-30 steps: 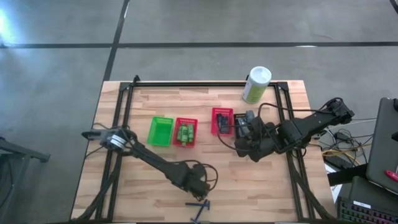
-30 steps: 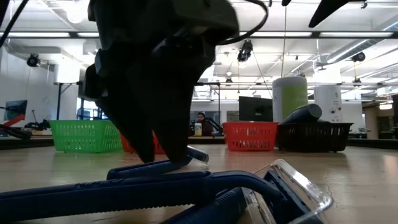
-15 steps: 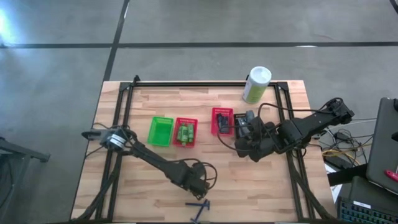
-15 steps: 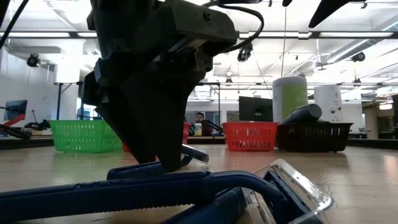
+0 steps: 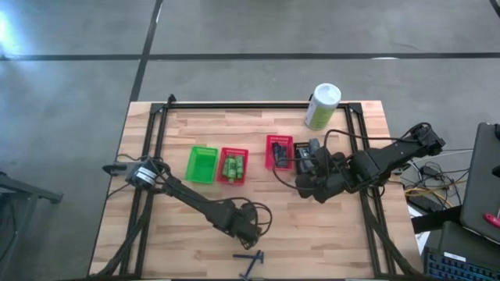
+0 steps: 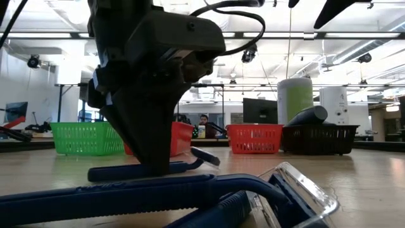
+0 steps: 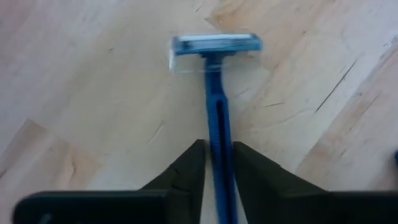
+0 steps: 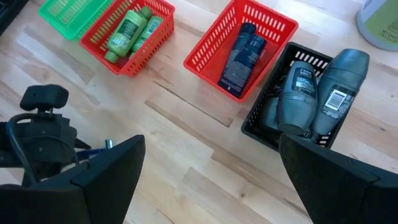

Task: Pick & Place Travel size toiletries
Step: Put the blue razor into the green basket

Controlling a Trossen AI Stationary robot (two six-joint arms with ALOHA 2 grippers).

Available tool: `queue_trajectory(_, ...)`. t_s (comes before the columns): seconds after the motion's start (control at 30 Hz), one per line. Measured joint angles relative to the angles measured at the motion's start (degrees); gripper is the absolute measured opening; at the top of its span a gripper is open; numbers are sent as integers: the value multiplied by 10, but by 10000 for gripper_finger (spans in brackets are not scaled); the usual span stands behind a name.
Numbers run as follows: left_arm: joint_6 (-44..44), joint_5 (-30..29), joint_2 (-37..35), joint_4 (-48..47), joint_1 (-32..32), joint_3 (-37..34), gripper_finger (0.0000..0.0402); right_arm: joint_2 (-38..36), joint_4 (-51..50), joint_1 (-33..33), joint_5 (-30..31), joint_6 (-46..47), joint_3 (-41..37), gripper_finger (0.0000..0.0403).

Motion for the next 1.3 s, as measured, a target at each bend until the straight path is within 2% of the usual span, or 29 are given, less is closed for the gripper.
queue_trajectory(0.23, 11, -24, -18, -25, 0, -3, 32, 0, 0, 0, 1, 0, -2, 368)
queue_trajectory(0.6, 4, -75, -122, -143, 3, -6, 36, 0, -1, 0, 2, -1, -4, 368)
queue_trajectory(0.77, -15, -117, -186, -210, 27, -21, 36, 0, -4, 0, 2, -1, -4, 368)
queue_trajectory(0.97, -38, -122, -316, -179, 79, -146, 36, 0, -5, 0, 7, 0, -4, 368)
queue_trajectory(1.13, -63, -96, -440, -108, 138, -276, 37, 0, -6, 0, 15, 1, -4, 368)
queue_trajectory(1.3, -69, -82, -526, -76, 206, -366, 37, 0, -7, 0, 17, 7, -4, 368)
